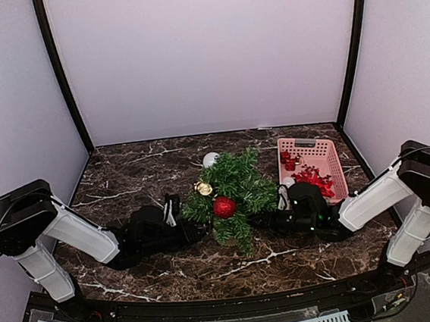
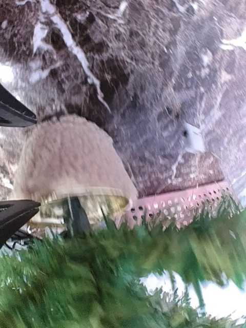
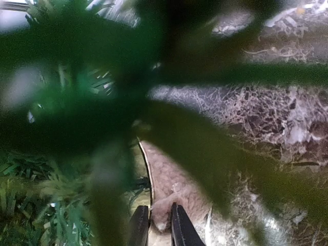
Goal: Decorate the small christmas tree
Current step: Turn around the Christmas tree at the center of the board.
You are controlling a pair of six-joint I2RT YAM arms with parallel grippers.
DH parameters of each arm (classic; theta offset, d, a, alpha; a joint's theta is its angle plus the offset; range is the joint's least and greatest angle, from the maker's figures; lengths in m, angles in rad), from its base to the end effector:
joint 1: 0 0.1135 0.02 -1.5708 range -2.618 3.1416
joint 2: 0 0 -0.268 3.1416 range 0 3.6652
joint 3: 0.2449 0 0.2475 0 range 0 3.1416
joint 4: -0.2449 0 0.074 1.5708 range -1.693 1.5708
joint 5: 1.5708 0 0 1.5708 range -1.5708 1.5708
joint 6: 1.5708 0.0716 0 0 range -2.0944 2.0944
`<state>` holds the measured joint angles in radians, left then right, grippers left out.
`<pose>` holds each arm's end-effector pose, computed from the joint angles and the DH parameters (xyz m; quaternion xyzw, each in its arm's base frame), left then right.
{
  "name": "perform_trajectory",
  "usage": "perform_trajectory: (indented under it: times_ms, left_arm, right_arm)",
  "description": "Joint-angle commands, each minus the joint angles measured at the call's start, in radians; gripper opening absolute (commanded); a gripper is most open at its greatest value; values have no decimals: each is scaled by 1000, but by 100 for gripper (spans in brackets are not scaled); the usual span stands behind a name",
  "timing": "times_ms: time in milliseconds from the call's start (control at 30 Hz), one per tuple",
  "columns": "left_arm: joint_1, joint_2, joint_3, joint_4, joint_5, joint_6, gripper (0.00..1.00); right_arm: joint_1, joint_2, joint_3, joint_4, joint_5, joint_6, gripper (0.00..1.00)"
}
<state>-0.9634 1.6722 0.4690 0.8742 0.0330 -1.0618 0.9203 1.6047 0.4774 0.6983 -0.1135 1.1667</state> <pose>0.1848 -0.2700 0.1306 -0.0304 0.8127 -0.5005 0.2967 0.1863 0.2582 0.1298 0.0728 0.8375 0.4903 0.2302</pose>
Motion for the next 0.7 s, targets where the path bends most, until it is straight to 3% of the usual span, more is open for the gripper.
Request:
perform_trajectory:
  times_ms: [0, 233, 500, 667]
  left_arm:
    - [-5, -80, 0, 9, -22, 10, 51]
    - [-5, -81, -6, -4, -21, 1, 52]
    - [-5, -9, 49, 32, 47, 11, 56]
    - [-5, 33, 72, 30, 62, 13, 54]
  right_arm:
    - [15, -56, -17, -1, 40, 15, 17]
    - [15, -63, -6, -28, 51, 1, 17]
    - [16, -24, 14, -8, 30, -14, 30]
    - [18, 2, 24, 10, 12, -15, 29]
